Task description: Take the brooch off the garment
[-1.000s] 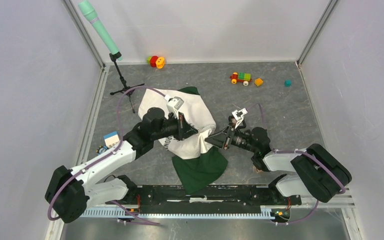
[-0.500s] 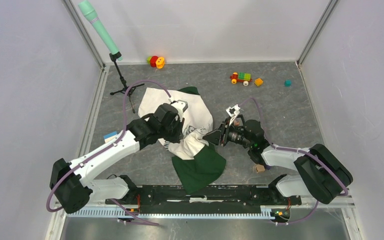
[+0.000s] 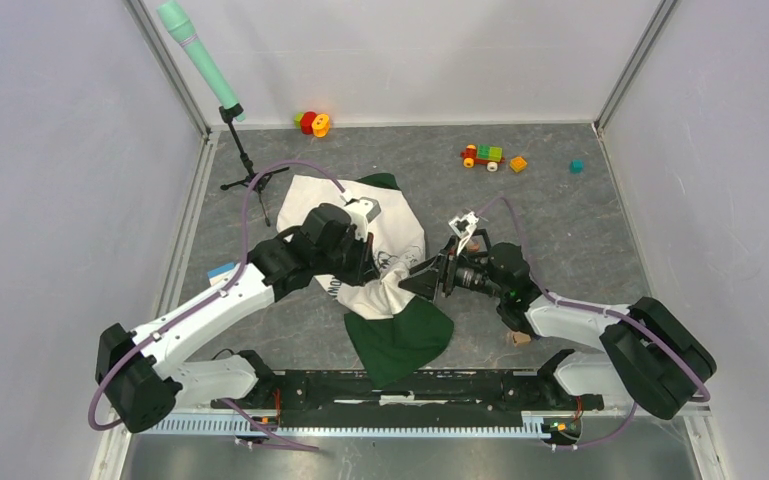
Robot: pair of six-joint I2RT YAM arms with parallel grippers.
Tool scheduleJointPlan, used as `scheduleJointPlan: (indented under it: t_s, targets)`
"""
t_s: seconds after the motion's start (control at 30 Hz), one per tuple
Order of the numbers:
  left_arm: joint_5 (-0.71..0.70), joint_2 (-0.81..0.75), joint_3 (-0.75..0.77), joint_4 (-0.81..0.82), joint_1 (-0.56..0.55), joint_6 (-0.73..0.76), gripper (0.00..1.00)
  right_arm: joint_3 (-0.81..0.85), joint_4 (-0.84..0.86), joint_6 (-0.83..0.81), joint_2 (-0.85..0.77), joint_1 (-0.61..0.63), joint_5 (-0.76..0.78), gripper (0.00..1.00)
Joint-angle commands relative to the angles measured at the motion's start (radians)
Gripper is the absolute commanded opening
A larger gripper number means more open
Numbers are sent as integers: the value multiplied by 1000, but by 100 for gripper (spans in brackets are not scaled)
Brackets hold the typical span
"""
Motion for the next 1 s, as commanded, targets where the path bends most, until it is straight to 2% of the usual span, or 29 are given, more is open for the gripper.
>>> scheduleJointPlan:
  t_s: [0.0, 0.13, 0.3, 0.47, 0.57, 0.73, 0.97]
  targets:
    - [63, 16, 34, -4, 5, -47, 2, 19, -22, -40, 0, 30, -9, 77]
    - [71, 50, 69, -67, 5, -64, 2, 16, 1, -46, 44, 75, 8, 77]
    - [42, 90, 90, -109, 6, -62, 2, 20, 33, -51, 111, 133, 41, 72]
    - [144, 135, 93, -108, 5, -63, 2, 24, 53, -66, 153, 140, 66, 68]
    - [183, 141, 81, -101, 11, -51, 2, 8, 108, -44, 138, 139, 60, 73]
    - [281, 146, 58, -104, 71, -20, 2, -9, 213, 18, 141, 126, 22, 74]
    - [398, 137, 54, -89, 89, -1, 2, 17, 326, 101, 207, 126, -20, 59]
